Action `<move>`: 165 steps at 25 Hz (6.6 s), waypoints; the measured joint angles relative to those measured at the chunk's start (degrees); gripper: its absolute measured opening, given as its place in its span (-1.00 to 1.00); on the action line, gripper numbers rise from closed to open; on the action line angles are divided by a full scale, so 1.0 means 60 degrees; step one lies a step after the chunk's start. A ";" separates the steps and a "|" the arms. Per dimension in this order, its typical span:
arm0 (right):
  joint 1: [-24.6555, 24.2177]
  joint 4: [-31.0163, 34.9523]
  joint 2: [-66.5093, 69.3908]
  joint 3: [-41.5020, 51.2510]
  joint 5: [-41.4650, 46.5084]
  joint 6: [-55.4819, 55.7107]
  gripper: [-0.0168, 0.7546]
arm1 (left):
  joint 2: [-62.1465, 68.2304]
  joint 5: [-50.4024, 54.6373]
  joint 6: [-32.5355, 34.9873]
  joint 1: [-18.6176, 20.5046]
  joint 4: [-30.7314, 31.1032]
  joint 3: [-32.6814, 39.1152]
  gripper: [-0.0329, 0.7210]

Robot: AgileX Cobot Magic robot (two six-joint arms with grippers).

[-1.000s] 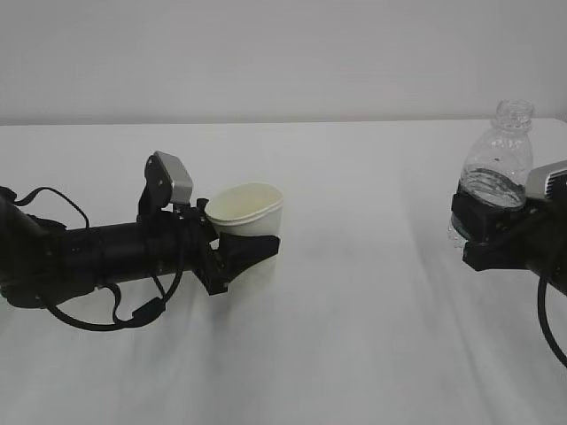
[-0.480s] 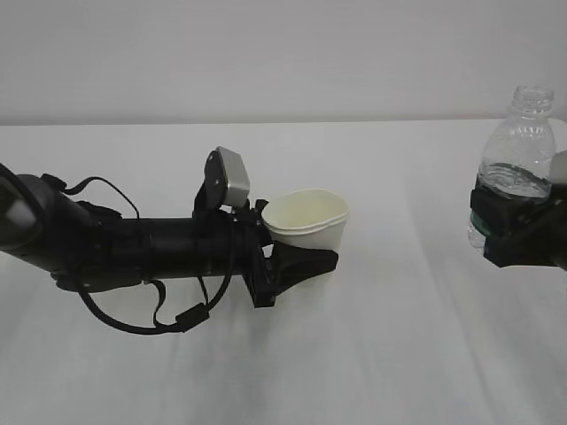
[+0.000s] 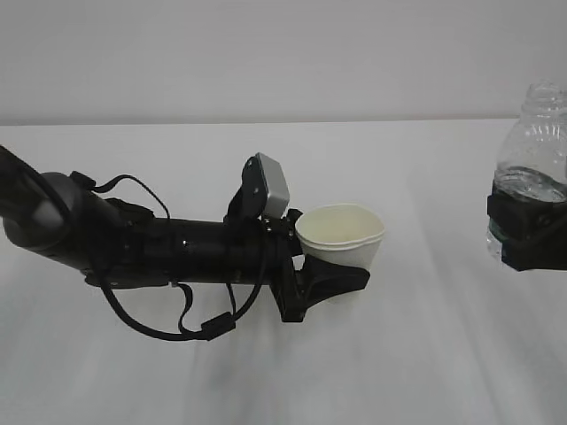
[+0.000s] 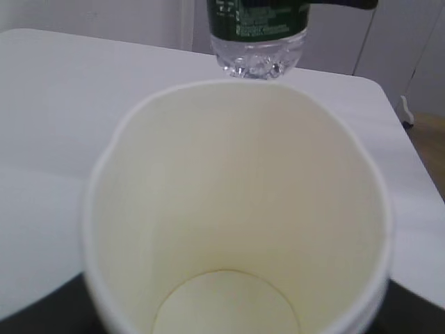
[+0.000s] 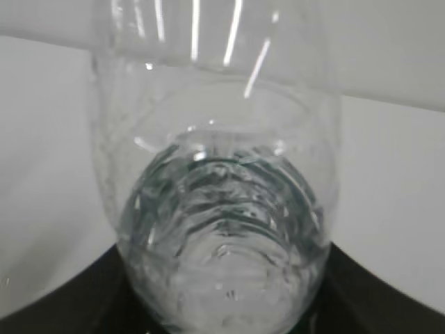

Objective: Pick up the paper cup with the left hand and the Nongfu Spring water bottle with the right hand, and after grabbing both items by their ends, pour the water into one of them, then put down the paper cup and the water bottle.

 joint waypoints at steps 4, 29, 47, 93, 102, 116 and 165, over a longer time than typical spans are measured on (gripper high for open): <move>0.0000 -0.0021 -0.0033 -0.0147 0.0957 0.0004 0.10 | 0.0000 0.0165 -0.0158 -0.0090 0.0083 -0.0072 0.27; 0.0000 0.0393 -0.0047 -0.0304 0.2244 -0.4477 0.10 | 0.0000 0.0201 -0.1040 -0.0851 0.0530 -0.0307 0.25; 0.0000 0.0567 -0.0047 -0.0304 0.1052 -0.6983 0.10 | 0.0000 0.0665 -0.1056 -0.0851 0.0152 -0.0707 0.25; 0.0000 0.0567 -0.0047 -0.0304 0.0929 -1.0780 0.10 | 0.0516 0.0444 -0.1135 -0.1251 0.0412 -0.1367 0.24; 0.0000 0.0567 -0.0047 -0.0304 0.0882 -1.1351 0.10 | 0.0516 0.0385 -0.1142 -0.1251 0.0569 -0.1367 0.24; 0.0000 0.0376 -0.0047 -0.0304 0.0723 -1.2051 0.10 | 0.0516 0.0386 -0.1142 -0.1251 0.0751 -0.1367 0.24; 0.0000 0.0355 -0.0047 -0.0304 0.0363 -1.3800 0.10 | 0.0516 0.0386 -0.1308 -0.1251 0.1044 -0.1419 0.23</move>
